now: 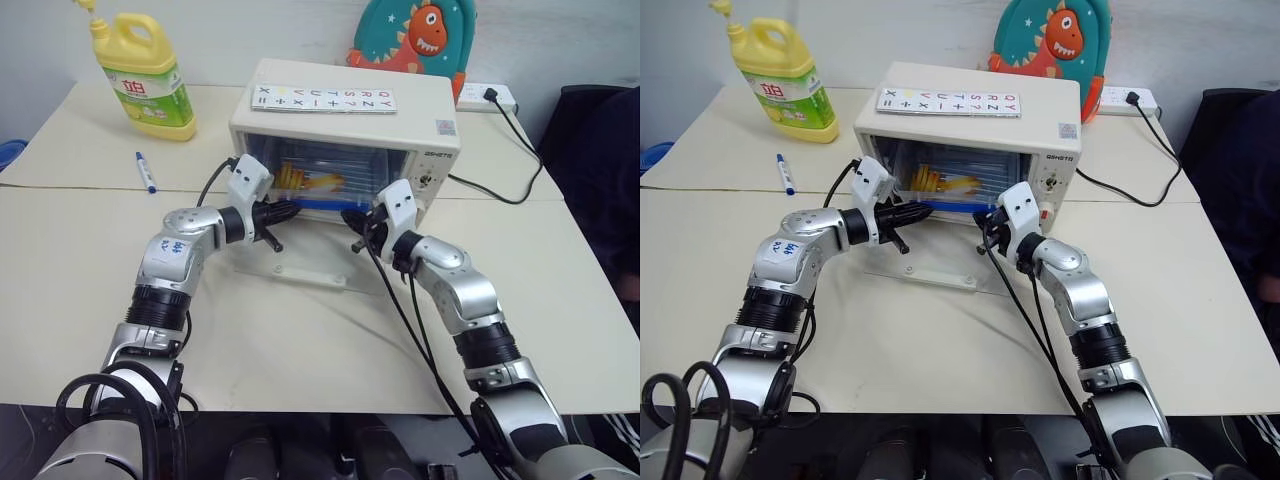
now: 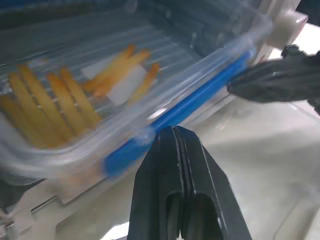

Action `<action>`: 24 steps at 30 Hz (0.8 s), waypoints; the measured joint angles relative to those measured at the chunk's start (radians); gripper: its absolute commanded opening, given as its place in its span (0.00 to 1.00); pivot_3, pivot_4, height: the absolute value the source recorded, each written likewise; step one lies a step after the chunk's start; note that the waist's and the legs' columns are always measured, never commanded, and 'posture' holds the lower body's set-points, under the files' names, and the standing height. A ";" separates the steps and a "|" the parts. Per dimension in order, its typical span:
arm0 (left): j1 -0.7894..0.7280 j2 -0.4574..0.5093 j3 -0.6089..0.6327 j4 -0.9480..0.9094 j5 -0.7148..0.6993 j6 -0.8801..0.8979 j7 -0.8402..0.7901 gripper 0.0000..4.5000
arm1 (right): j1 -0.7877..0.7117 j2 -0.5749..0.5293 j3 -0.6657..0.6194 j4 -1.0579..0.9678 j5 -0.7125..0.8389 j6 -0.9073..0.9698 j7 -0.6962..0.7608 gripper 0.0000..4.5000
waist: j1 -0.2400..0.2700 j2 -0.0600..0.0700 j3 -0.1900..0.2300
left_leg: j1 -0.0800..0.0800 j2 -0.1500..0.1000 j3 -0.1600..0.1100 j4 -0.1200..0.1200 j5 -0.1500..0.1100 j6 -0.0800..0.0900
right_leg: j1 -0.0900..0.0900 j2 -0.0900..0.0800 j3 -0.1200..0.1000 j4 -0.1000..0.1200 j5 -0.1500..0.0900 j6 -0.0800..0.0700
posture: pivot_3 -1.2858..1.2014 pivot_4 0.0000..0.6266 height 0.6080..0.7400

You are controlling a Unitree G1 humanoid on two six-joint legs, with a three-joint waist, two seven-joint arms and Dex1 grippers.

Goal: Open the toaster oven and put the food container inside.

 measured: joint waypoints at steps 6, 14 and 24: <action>-0.012 0.000 0.026 0.029 0.012 -0.022 0.023 0.00 | -0.014 0.009 -0.012 0.019 -0.014 -0.020 -0.008 0.01 | -0.006 0.000 0.000 | 0.000 0.000 0.000 0.000 0.000 -0.001 | 0.000 0.000 0.000 0.000 0.000 0.000 | 0.52 0.24 1.00; 0.062 0.061 0.074 -0.097 -0.041 0.061 -0.033 0.38 | 0.180 -0.121 -0.047 -0.344 0.127 0.174 0.133 0.00 | -0.009 0.000 0.000 | 0.000 0.001 -0.001 -0.004 0.001 -0.001 | 0.000 0.001 -0.001 0.002 0.000 0.000 | 0.52 0.24 1.00; 0.295 0.489 0.294 -0.610 -0.425 0.376 -0.373 1.00 | 0.480 -0.324 -0.206 -0.639 0.248 0.348 0.181 0.00 | -0.011 0.000 0.000 | 0.004 0.001 -0.002 -0.004 0.000 -0.001 | 0.003 0.001 0.000 -0.002 -0.001 -0.001 | 0.52 0.24 1.00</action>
